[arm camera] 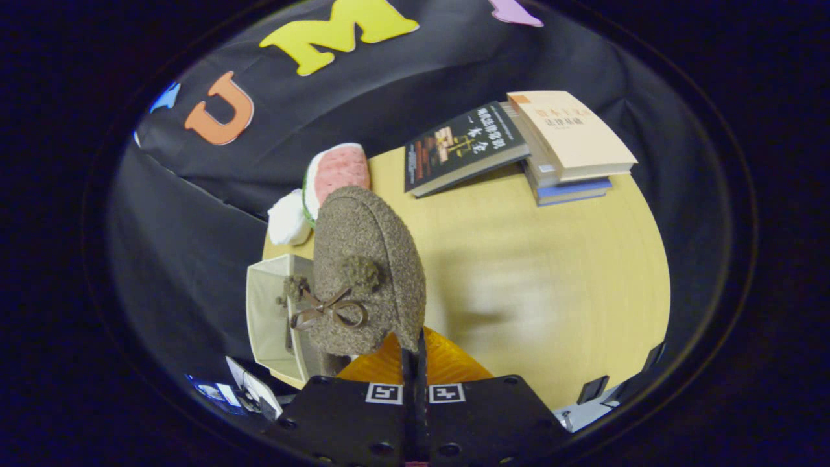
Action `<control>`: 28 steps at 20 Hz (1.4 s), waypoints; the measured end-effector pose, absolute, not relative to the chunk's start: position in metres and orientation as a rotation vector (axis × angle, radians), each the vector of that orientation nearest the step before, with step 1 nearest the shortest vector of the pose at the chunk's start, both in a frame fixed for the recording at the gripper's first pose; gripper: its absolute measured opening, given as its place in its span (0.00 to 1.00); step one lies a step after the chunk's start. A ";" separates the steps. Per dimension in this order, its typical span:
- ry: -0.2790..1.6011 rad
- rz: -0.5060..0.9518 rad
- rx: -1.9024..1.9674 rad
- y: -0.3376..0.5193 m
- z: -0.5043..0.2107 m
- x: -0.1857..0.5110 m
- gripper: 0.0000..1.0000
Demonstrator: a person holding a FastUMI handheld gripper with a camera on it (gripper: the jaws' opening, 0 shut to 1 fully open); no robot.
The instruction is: Open the storage box then place both shoes into the box .Put the left shoe in first, then the right shoe, with the right side of both shoes facing outward in a uniform manner.
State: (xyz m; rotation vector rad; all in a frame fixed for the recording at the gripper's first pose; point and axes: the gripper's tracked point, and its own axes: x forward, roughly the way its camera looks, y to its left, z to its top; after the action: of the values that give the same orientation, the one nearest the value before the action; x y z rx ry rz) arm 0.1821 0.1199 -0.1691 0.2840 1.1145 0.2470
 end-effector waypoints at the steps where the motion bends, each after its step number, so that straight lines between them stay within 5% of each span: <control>1: 1.112 0.258 0.276 0.139 -0.163 0.180 0.00; 13: 1.206 0.318 0.186 0.358 -0.192 0.142 0.00; 28: 1.255 -0.029 0.016 0.367 -0.308 0.169 0.01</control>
State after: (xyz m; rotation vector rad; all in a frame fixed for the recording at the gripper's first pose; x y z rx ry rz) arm 0.1695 0.3667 -0.3078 0.0159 1.2553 -0.0292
